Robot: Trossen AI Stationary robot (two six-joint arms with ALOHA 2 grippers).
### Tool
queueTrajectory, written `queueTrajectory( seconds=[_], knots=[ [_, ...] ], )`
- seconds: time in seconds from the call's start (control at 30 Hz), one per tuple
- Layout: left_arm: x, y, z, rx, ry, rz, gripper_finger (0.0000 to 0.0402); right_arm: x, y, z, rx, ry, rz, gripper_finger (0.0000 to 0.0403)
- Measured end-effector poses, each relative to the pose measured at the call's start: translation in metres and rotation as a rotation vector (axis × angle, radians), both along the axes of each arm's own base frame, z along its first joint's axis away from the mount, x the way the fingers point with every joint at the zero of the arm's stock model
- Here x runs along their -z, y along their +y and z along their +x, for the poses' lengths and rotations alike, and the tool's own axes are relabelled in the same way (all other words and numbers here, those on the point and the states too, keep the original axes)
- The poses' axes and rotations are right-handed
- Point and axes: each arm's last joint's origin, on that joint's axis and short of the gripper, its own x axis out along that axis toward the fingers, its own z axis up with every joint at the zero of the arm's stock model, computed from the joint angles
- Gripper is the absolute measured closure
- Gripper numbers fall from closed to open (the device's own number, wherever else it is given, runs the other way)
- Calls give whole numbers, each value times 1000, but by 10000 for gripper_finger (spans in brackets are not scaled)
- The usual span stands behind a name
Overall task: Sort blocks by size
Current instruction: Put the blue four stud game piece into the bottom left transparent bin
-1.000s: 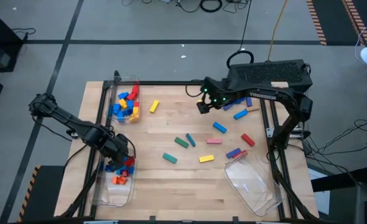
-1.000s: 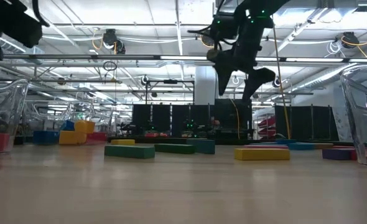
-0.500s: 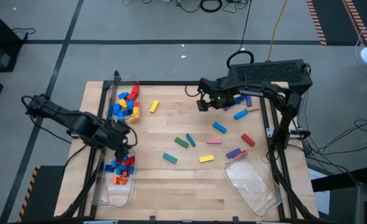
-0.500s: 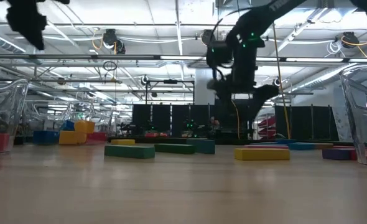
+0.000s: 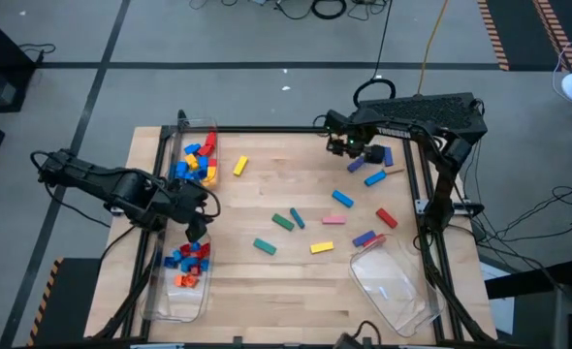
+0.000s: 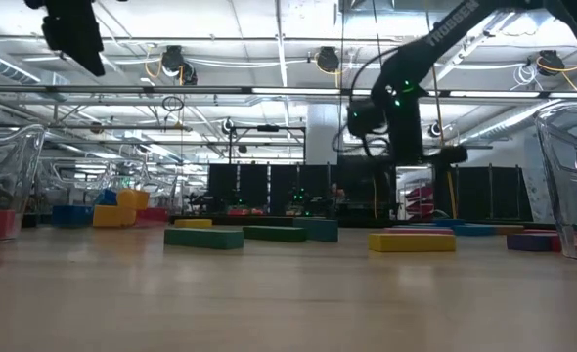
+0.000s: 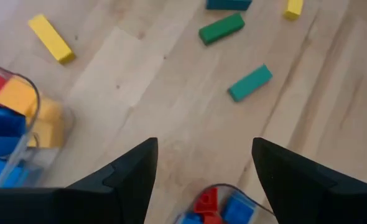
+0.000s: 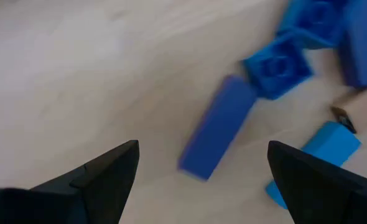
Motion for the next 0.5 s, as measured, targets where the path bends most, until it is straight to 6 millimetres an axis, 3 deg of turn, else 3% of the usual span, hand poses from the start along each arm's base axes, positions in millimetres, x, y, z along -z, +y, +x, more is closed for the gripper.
queueTrajectory(
  seconds=[0.27, 0.5],
  knots=[
    [0, 10, 2, 42, 16, 61, 142, 12, 3, -18, 268, 101, -12, 62],
    [0, 20, 4, 78, 33, 116, 142, 18, 2, -23, 535, 80, -46, 62]
  ],
)
